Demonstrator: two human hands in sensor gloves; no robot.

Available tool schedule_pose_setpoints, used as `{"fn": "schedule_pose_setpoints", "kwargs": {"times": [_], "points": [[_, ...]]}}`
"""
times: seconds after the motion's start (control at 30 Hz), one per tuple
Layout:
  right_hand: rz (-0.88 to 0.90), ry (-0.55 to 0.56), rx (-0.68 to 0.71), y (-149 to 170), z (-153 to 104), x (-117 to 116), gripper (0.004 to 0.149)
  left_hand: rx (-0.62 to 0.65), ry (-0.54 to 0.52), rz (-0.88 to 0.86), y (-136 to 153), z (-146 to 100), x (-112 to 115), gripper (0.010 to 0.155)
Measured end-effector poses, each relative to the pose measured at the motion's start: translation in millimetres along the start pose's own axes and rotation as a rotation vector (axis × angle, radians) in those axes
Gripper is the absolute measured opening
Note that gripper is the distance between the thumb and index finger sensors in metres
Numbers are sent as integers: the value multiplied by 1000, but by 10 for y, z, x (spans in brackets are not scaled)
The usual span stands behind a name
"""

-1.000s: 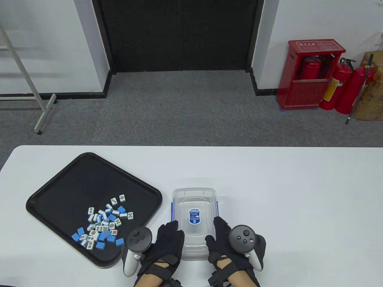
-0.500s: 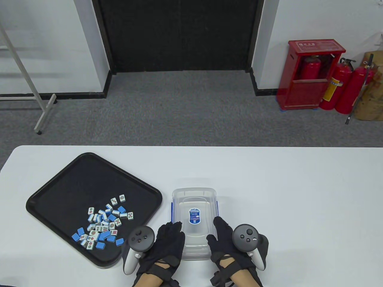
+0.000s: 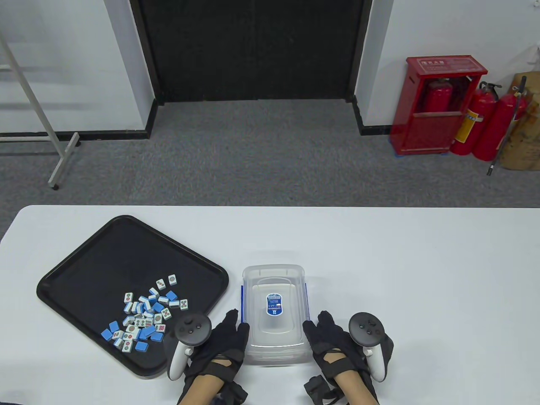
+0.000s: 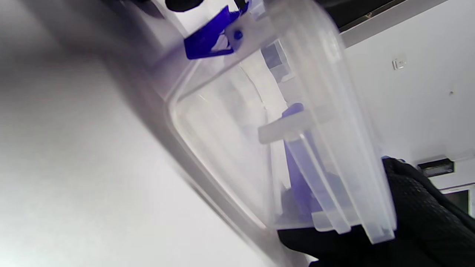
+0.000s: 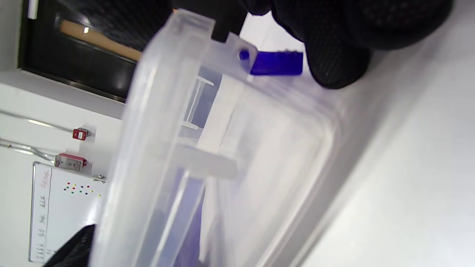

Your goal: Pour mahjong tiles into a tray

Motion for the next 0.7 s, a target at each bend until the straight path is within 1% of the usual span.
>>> {"fn": "schedule_pose_setpoints", "kwargs": {"times": [0.1, 0.13, 0.27, 0.3, 0.53, 0.7], "points": [[93, -25, -21, 74, 38, -2, 83, -5, 36, -82, 27, 19, 57, 68], [158, -51, -30, 108, 62, -7, 83, -1, 36, -97, 31, 24, 65, 68], [336, -144, -62, 205, 93, -68, 83, 17, 27, -87, 38, 22, 77, 68], [359, -147, -65, 212, 93, -68, 83, 17, 28, -86, 38, 21, 80, 68], [319, -106, -60, 206, 90, -12, 84, 24, 21, -83, 34, 12, 96, 68], [177, -17, -40, 83, 41, 98, 84, 28, 17, -73, 30, 11, 104, 68]]}}
Point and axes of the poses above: the tracker on the back of each hand, its own y axis roughly to the little-finger side, its own z axis roughly from the wrist to the fingertips, x = y × z, the point moved 4 cm from there along z, roughly from the wrist to the fingertips, and after that the axes turned 9 degrees about -y, right-handed, at the moved point
